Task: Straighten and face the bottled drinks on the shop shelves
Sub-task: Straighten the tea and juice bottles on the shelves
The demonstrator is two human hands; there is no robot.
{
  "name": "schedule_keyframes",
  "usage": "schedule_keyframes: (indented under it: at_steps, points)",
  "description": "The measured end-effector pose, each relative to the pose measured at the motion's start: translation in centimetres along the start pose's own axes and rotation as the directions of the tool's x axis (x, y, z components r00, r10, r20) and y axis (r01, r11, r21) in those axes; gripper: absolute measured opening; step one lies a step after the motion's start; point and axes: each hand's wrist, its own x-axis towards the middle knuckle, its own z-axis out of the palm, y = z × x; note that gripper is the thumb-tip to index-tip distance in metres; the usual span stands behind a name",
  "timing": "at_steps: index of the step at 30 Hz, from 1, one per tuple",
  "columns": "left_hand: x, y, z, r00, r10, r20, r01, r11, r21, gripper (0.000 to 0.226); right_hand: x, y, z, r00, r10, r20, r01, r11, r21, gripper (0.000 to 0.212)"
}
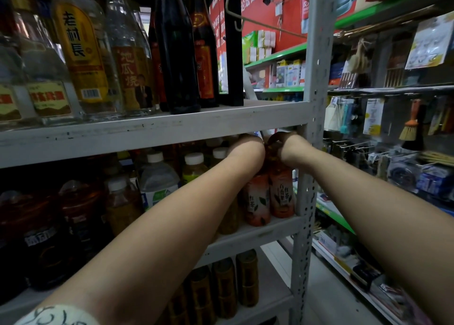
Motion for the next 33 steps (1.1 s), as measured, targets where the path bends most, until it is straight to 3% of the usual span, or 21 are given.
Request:
schedule_keyframes:
  at_steps: [3,5,8,10,13,18,23,27,33]
  points:
    - [0.3,0.1,0.1,1.000,-0.017,-0.014,0.017,1.000,-0.019,0.045,-0.3,0.6,0.3,0.999,-0.033,-0.021,0.036,0.984,0.173,0.034]
    - [0.6,0.1,0.2,0.999,-0.036,-0.006,0.036,0.999,-0.029,0.042,-0.3,0.7,0.5,1.000,-0.016,-0.021,0.020,0.980,0.199,0.032]
    - [0.2,0.4,0.3,0.998,-0.060,-0.015,0.060,0.998,0.023,0.032,0.0,0.4,0.5,0.998,-0.010,-0.067,0.010,1.000,0.007,0.021]
    - [-0.3,0.4,0.5,0.998,0.002,-0.056,0.002,0.997,0.072,0.031,0.0,-0.1,0.3,0.998,-0.019,-0.067,0.011,0.993,-0.119,0.023]
    - [-0.8,-0.1,0.2,0.993,0.091,-0.077,-0.088,0.995,0.037,0.034,0.0,-0.2,0.3,0.999,0.023,-0.047,-0.029,0.991,-0.130,0.024]
    - [-0.6,0.1,-0.5,0.998,0.057,0.001,-0.057,0.994,0.092,0.052,0.1,0.0,0.3,1.000,-0.018,-0.019,0.013,0.967,-0.253,0.032]
    - [-0.3,0.5,0.1,0.999,-0.013,-0.035,0.012,1.000,-0.027,0.045,0.0,1.4,0.9,0.993,-0.037,-0.108,0.025,0.994,-0.108,0.034]
    - [-0.1,0.6,0.2,0.999,-0.009,-0.038,0.008,1.000,-0.004,0.048,0.0,1.9,1.2,0.987,-0.059,-0.152,0.058,0.998,-0.013,0.030]
    - [0.2,0.7,0.4,0.997,-0.080,-0.001,0.079,0.990,-0.116,0.033,0.4,2.1,1.5,0.987,-0.068,-0.142,0.060,0.996,-0.059,0.038]
